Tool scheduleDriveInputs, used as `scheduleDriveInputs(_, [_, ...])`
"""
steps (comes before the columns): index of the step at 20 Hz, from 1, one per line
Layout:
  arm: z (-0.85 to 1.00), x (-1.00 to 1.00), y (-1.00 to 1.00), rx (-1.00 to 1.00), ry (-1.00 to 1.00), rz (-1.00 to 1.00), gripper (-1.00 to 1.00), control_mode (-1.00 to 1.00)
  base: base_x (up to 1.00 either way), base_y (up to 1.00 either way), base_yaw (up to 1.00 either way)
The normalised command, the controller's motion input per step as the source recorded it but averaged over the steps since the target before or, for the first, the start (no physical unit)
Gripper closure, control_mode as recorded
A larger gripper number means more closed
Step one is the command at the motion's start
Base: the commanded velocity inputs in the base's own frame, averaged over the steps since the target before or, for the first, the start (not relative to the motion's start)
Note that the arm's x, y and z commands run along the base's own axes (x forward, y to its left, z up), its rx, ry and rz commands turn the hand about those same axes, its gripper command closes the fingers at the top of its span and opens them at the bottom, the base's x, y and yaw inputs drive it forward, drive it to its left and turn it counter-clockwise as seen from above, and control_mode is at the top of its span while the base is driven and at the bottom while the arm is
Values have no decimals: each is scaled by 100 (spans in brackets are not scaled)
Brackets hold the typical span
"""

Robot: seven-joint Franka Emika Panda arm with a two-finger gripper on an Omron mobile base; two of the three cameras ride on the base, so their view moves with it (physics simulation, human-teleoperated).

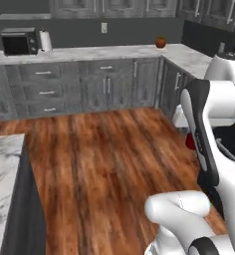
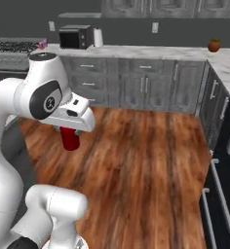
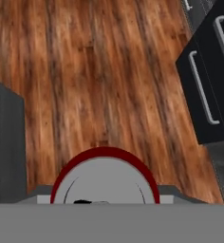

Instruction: Four empty soda cans are scattered around the kitchen. Gather all the cans and cluster them next to the stove for recycling.

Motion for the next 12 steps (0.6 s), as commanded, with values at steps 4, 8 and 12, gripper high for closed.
scheduleDriveInputs(4, [0,0,0,0,0,0,100,100,100,-68,0])
scheduleDriveInputs(8, [0,0,0,0,0,0,100,100,100,-6,0])
scheduleDriveInputs(12, [0,0,0,0,0,0,100,100,100,32,-1])
